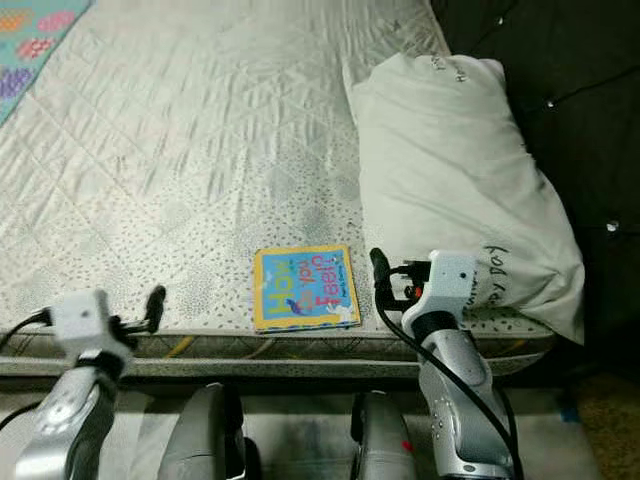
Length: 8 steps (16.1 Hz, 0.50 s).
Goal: Clean up the room
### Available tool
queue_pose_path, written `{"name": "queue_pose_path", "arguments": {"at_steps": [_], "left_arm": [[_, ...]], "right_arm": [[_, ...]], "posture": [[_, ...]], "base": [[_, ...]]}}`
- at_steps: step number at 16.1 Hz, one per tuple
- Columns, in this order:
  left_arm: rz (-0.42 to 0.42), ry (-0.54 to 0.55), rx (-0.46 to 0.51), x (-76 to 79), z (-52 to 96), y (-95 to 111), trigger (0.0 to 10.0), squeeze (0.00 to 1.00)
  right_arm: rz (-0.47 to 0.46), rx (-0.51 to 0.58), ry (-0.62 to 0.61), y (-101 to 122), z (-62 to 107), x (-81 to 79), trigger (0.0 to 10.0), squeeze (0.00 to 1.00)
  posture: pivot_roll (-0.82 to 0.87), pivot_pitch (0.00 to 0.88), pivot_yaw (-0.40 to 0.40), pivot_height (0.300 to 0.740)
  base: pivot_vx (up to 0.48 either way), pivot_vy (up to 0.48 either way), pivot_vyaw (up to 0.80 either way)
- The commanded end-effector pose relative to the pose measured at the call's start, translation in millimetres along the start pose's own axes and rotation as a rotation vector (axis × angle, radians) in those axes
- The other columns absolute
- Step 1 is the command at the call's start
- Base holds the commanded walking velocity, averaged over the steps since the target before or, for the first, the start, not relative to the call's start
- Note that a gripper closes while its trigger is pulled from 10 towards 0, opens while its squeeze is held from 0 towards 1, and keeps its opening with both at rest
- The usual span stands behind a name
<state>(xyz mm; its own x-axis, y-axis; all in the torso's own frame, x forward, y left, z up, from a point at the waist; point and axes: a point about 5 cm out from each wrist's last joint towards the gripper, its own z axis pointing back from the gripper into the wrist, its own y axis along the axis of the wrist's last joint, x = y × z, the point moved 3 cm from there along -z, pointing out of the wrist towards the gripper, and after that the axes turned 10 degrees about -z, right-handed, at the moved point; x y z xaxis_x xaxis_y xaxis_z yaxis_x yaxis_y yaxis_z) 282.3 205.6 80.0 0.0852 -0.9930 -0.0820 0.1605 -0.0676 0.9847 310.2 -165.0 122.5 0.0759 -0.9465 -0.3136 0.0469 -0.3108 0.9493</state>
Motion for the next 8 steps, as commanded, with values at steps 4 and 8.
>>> {"name": "queue_pose_path", "arguments": {"at_steps": [4,8], "left_arm": [[0.068,-0.048,-0.177,15.1,-21.4,-24,10.0,0.0],[0.052,-0.082,-0.194,24.6,-19.5,-26,10.0,0.0]], "right_arm": [[0.002,0.003,-0.022,5,3.5,1.9,10.0,0.0],[-0.002,0.03,-0.036,15,3.5,2.7,10.0,0.0]], "posture": [[-0.2,0.15,0.046,0.613],[-0.2,0.155,0.056,0.613]], "base": [[0.0,0.0,0.0],[0.0,0.0,0.0]]}}
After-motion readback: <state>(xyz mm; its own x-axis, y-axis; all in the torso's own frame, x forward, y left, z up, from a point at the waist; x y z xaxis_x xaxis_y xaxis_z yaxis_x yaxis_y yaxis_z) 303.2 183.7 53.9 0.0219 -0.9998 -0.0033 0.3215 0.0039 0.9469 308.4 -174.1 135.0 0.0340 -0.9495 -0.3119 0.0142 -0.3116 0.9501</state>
